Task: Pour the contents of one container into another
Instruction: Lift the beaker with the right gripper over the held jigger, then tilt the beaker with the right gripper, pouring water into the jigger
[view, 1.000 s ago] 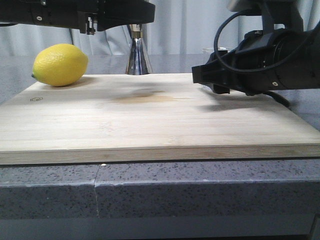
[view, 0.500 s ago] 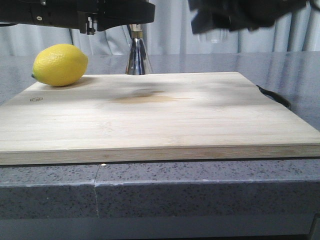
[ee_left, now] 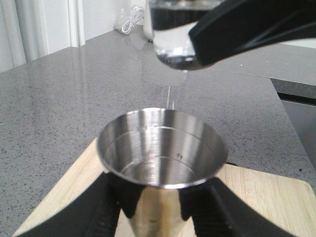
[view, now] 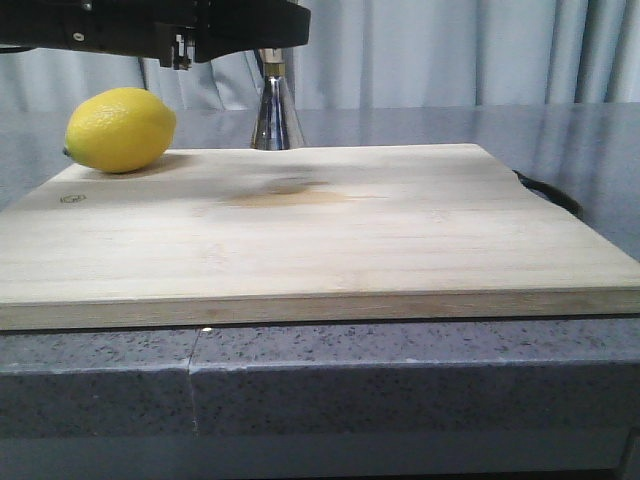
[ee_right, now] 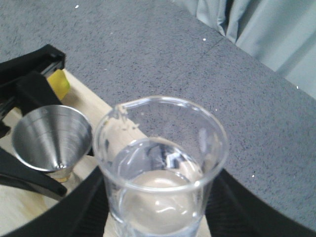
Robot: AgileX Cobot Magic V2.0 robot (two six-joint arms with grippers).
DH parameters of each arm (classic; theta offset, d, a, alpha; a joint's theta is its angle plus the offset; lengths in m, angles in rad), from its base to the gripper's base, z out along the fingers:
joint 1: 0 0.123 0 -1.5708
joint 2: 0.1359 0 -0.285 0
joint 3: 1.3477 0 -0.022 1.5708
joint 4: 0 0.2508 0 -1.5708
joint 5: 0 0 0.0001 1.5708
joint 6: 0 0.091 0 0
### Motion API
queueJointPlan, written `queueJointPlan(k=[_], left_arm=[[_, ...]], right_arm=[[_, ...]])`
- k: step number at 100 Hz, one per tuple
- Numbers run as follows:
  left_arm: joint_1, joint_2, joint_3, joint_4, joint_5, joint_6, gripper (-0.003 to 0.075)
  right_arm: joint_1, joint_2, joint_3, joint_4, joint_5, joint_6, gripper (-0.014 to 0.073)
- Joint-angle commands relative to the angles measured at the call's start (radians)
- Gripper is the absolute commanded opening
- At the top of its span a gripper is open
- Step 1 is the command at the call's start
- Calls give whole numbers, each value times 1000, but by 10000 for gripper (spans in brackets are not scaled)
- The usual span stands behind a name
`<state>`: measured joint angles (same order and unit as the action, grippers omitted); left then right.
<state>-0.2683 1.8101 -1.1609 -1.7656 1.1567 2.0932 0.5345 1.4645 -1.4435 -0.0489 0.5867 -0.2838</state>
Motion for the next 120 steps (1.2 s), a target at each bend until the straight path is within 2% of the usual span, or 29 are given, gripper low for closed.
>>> queueJointPlan(k=[1, 13, 26, 86, 120], left_arm=[[-7, -41, -31, -98, 88, -6, 274], [-7, -41, -31, -98, 88, -6, 274], [-7, -41, -31, -98, 88, -6, 274], [-7, -41, -31, -98, 88, -6, 274], [-7, -41, -31, -98, 88, -6, 274]], right_arm=[[14, -4, -114, -18, 34, -80, 282], [33, 48, -224, -18, 172, -168, 282], [44, 93, -316, -48, 257, -202, 282], [121, 171, -392, -226, 360, -388, 282], [123, 171, -392, -246, 368, -485, 282]])
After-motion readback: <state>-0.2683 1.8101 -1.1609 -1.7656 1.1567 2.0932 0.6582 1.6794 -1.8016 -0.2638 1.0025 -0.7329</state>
